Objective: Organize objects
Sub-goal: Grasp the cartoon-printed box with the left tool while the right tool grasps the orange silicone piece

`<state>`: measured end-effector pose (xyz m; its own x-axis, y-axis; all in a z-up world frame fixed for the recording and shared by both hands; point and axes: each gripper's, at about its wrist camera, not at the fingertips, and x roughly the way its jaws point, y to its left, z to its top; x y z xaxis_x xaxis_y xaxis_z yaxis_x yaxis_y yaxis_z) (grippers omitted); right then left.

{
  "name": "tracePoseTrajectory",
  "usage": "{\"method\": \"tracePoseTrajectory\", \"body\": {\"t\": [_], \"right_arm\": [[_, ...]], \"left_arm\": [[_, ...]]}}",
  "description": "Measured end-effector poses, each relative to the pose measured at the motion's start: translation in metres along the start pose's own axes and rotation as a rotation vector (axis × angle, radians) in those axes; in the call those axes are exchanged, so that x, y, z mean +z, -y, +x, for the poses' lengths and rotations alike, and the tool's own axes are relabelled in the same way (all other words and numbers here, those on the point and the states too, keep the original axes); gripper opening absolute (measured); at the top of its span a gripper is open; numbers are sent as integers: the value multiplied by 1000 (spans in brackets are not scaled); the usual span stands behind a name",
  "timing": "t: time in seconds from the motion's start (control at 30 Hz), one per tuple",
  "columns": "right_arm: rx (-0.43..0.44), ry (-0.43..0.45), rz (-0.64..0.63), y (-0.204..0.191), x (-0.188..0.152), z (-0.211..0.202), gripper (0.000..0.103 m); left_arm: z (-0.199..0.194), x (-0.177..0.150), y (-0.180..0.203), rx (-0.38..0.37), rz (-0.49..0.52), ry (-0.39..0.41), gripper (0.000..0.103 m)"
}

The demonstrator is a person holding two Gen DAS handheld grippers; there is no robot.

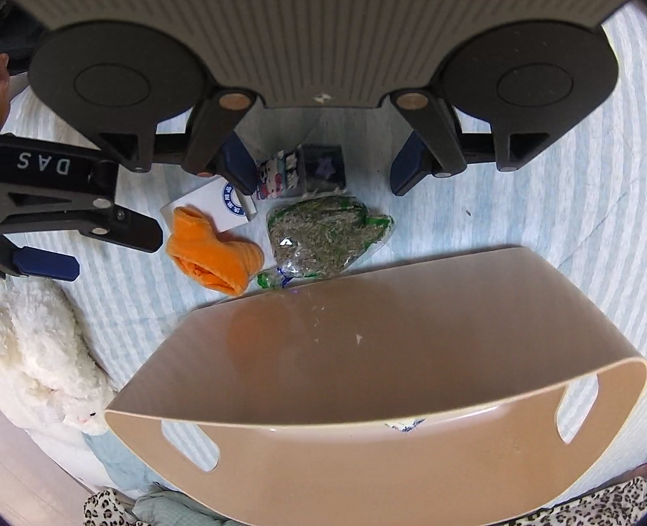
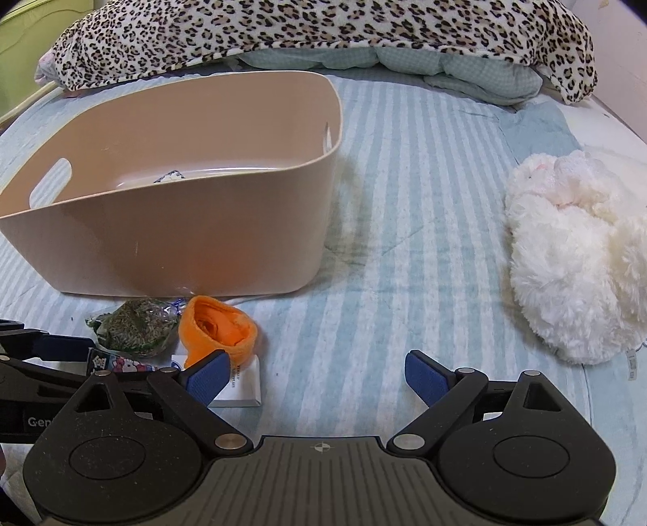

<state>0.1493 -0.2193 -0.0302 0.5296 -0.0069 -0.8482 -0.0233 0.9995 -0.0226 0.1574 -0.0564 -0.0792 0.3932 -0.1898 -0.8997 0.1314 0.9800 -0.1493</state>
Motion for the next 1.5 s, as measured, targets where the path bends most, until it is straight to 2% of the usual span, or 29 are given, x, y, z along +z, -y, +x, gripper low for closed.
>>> {"method": "tracePoseTrajectory", "body": {"t": [0.1, 0.2, 0.47, 0.77, 0.8, 0.87, 0.97, 1.03, 1.07, 1.1, 1.13, 1.23, 1.5], "right_arm": [[2, 3, 0, -2, 0, 0, 95], [11, 0, 2, -2, -1, 1, 95], [56, -2, 6, -9, 1, 5, 94], [110, -7, 0, -21, -1, 16, 89], [113, -5, -4, -23, -2, 17, 87], [118, -3, -16, -27, -3, 21, 82], [125, -11, -31, -32, -3, 25, 65], [138, -16, -34, -33, -4, 26, 43], [146, -12, -33, -33, -4, 25, 37], [144, -6, -37, -34, -4, 24, 24], [135, 4, -48, -35, -4, 22, 18], [134, 12, -55, -36, -5, 18, 12], [139, 66, -48, -34, -7, -11, 11]], "left_arm": [[3, -1, -2, 1, -12, 1, 75], [4, -4, -1, 18, 17, 15, 74], [0, -3, -14, 9, 29, 46, 65], [-7, -6, -34, -4, 26, 48, 36], [-7, -6, -35, -8, 25, 51, 29], [-8, -6, -38, -15, 22, 51, 26], [-12, -7, -41, -19, 22, 59, 26], [-14, -8, -40, -8, 33, 64, 26], [-16, -9, -39, -1, 39, 68, 26], [-18, -10, -39, 5, 45, 71, 26], [-20, -11, -38, 11, 52, 74, 26], [-27, -12, -40, 15, 58, 82, 25], [-62, -12, -40, 26, 91, 153, 25]]}}
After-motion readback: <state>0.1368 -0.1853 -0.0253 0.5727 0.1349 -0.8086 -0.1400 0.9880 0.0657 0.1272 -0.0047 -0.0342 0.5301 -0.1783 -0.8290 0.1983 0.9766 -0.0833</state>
